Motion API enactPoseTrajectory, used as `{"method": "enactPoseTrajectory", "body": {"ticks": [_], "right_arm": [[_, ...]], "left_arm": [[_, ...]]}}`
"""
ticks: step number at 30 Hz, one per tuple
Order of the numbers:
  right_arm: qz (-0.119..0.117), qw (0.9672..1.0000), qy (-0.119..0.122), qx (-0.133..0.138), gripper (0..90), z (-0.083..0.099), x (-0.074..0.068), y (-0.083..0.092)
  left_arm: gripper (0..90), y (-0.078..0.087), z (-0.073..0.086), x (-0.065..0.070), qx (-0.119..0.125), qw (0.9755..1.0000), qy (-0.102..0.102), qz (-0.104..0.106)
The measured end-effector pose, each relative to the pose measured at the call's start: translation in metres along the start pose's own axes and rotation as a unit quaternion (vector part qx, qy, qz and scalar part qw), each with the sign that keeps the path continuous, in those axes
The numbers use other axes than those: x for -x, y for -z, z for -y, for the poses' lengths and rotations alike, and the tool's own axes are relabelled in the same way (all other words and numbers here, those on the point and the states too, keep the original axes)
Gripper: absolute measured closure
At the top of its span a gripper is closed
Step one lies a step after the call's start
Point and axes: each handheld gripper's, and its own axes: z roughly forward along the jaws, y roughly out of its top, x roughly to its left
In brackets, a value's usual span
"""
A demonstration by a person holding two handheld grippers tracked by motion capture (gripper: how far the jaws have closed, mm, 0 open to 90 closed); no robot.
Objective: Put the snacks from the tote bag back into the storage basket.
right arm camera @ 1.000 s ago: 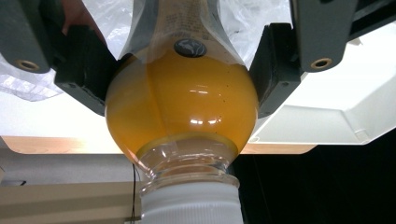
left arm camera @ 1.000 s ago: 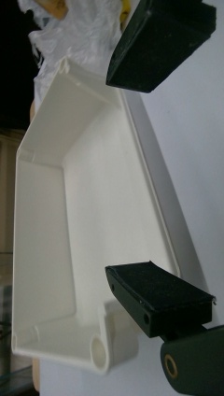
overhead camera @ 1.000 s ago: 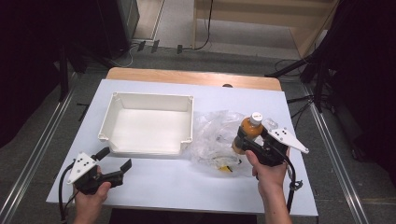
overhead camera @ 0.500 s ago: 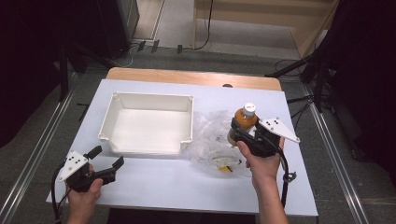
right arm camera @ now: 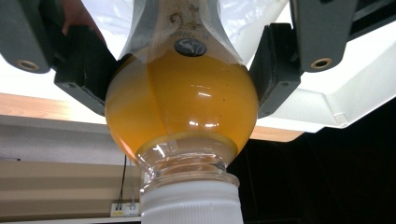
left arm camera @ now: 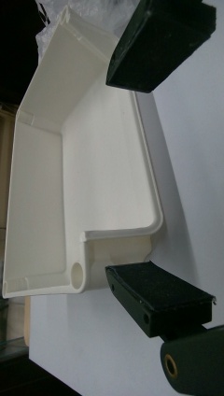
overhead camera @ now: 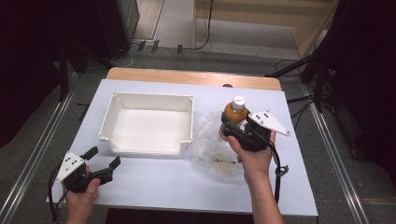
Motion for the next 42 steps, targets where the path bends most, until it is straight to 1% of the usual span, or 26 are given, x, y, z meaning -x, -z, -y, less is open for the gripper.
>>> {"method": "enactPoseTrajectory", "body": {"ticks": [3, 5, 7, 8, 9, 11, 12, 16, 18, 19, 23, 30, 31, 33, 36, 39, 42], "right_arm": [[-0.005, 1.0000, 0.000, 0.000, 30.9, -0.001, -0.005, -0.004], [-0.012, 0.9999, 0.005, -0.003, 30.8, -0.002, -0.012, -0.011], [-0.012, 0.9999, 0.007, -0.003, 30.9, -0.002, -0.013, -0.012], [-0.017, 0.9998, 0.008, -0.004, 30.9, -0.003, -0.018, -0.015], [-0.017, 0.9998, 0.008, -0.004, 30.9, -0.003, -0.018, -0.015], [-0.022, 0.9997, 0.006, -0.005, 30.9, -0.004, -0.023, -0.018], [-0.023, 0.9997, 0.008, -0.004, 30.9, -0.004, -0.024, -0.019], [-0.030, 0.9995, 0.012, -0.004, 30.9, -0.007, -0.033, -0.027], [-0.032, 0.9994, 0.012, -0.004, 30.8, -0.008, -0.035, -0.028], [-0.035, 0.9993, 0.011, -0.005, 30.8, -0.009, -0.039, -0.031], [-0.039, 0.9991, 0.013, -0.004, 30.9, -0.011, -0.044, -0.036], [-0.048, 0.9987, 0.016, -0.005, 30.8, -0.013, -0.055, -0.044], [-0.050, 0.9986, 0.016, -0.008, 30.9, -0.012, -0.058, -0.046], [-0.051, 0.9985, 0.017, -0.007, 30.8, -0.012, -0.060, -0.048], [-0.056, 0.9983, 0.017, -0.009, 30.8, -0.012, -0.065, -0.051], [-0.062, 0.9979, 0.019, -0.007, 30.8, -0.014, -0.072, -0.055], [-0.065, 0.9977, 0.021, -0.006, 30.8, -0.015, -0.075, -0.057]], "left_arm": [[9.1, 0.001, 0.000, 0.000, -0.001, 1.0000, 0.000, 0.001], [9.1, 0.002, 0.000, -0.001, -0.001, 1.0000, -0.001, 0.001], [9.1, 0.002, 0.001, -0.002, -0.002, 1.0000, -0.001, 0.001], [9.1, 0.002, 0.001, -0.002, -0.002, 1.0000, 0.000, 0.002], [9.1, 0.002, 0.001, -0.002, -0.003, 1.0000, 0.002, 0.002], [9.0, 0.002, 0.001, -0.003, -0.004, 1.0000, 0.003, 0.001], [9.1, 0.002, 0.001, -0.004, -0.003, 1.0000, 0.006, 0.002], [9.1, 0.004, 0.000, -0.004, 0.001, 1.0000, 0.006, 0.003], [9.0, 0.004, 0.000, -0.004, 0.003, 1.0000, 0.007, 0.002], [9.1, 0.004, 0.000, -0.003, 0.002, 1.0000, 0.008, 0.002], [9.1, 0.005, 0.000, -0.004, 0.002, 1.0000, 0.005, 0.002], [9.1, 0.005, 0.000, -0.005, 0.002, 0.9999, 0.009, 0.006], [9.1, 0.005, 0.000, -0.005, 0.003, 0.9999, 0.010, 0.006], [9.1, 0.005, 0.000, -0.005, 0.003, 0.9999, 0.009, 0.004], [9.1, 0.006, -0.001, -0.006, 0.004, 0.9999, 0.011, 0.005], [9.1, 0.006, -0.001, -0.006, 0.003, 0.9999, 0.011, 0.005], [9.1, 0.006, -0.001, -0.007, 0.004, 0.9999, 0.012, 0.006]]}}
